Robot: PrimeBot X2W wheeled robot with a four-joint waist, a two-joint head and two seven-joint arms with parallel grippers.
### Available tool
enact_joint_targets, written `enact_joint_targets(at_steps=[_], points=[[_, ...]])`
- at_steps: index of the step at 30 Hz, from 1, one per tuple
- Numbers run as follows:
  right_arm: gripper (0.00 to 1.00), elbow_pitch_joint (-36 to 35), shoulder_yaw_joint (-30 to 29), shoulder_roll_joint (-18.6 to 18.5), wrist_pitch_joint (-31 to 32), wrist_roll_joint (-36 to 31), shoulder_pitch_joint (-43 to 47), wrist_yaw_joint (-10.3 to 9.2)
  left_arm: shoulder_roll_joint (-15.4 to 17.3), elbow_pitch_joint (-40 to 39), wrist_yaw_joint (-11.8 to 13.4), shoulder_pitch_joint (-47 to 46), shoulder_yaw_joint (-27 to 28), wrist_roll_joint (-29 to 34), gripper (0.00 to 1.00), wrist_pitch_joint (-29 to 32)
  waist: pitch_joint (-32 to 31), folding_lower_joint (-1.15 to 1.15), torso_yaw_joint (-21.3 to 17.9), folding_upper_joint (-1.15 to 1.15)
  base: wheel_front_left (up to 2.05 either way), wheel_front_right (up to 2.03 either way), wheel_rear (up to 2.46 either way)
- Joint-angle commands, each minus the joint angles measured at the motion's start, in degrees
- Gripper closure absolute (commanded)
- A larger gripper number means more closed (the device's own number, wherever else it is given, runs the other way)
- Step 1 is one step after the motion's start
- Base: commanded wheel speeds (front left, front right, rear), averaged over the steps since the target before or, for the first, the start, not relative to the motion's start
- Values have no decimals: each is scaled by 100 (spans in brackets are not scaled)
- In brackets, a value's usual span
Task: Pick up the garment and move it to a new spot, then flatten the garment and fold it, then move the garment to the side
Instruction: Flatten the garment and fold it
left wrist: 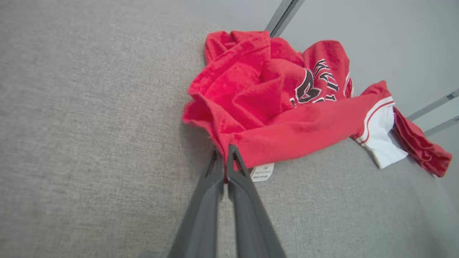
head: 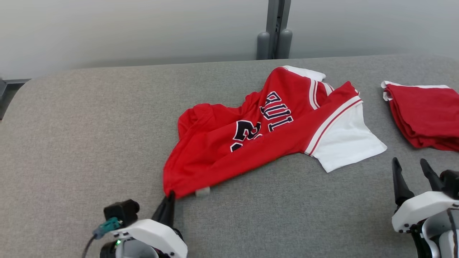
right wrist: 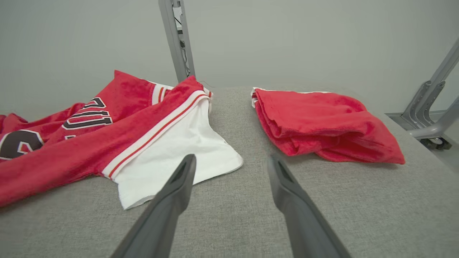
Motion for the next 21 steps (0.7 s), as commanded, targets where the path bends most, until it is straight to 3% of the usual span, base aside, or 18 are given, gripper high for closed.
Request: enact_joint_targets(at_steps=[1, 9, 21], points=[[0, 85, -54, -64, 95, -37, -118, 1, 77, -117, 47, 9, 92, -42, 100, -65, 14, 0, 55, 0, 0, 0, 0], [0, 726, -143, -181, 419, -146, -563, 1, 327, -699, 255, 86, 492, -105, 100, -246, 125, 0, 253, 0, 0, 0, 0], [0, 2260, 294, -299, 653, -141, -1591, 1, 361, -887, 287, 21, 417, -79, 100, -214, 394, 0, 444, 0, 0, 0, 0]])
